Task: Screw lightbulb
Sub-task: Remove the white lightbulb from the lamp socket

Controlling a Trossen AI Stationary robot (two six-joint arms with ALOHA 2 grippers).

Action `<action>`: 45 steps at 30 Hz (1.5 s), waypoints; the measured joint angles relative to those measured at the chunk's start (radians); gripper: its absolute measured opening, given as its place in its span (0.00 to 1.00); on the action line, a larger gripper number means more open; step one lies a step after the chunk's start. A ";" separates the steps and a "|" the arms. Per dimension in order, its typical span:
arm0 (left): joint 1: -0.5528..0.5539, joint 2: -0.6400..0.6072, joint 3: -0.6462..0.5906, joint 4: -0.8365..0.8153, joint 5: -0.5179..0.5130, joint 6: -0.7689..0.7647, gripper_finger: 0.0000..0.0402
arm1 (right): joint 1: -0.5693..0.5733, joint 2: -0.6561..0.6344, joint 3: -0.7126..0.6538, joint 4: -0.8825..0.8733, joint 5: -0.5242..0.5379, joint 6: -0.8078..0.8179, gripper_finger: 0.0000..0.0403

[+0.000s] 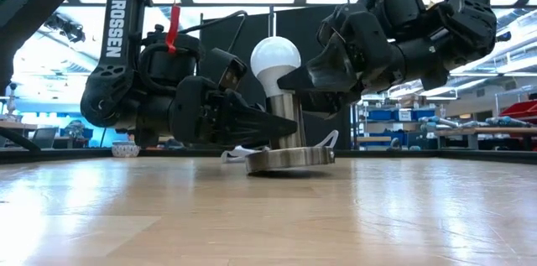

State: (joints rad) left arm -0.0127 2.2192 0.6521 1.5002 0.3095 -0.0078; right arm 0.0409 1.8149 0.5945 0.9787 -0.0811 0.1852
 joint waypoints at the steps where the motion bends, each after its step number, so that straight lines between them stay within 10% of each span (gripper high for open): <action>1: 0.000 0.000 0.000 0.000 -0.005 0.000 0.48 | 0.005 0.000 0.000 -0.002 0.015 0.003 0.78; 24: 0.000 -0.001 -0.002 -0.017 -0.073 -0.004 0.48 | 0.022 -0.022 -0.008 -0.079 0.121 0.014 0.84; 45: -0.002 -0.004 0.000 -0.044 -0.282 -0.009 0.48 | 0.009 -0.094 -0.289 0.057 0.289 0.126 0.82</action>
State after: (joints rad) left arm -0.0147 2.2154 0.6525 1.4559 0.0277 -0.0170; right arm 0.0501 1.7212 0.3057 1.0358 0.2074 0.3109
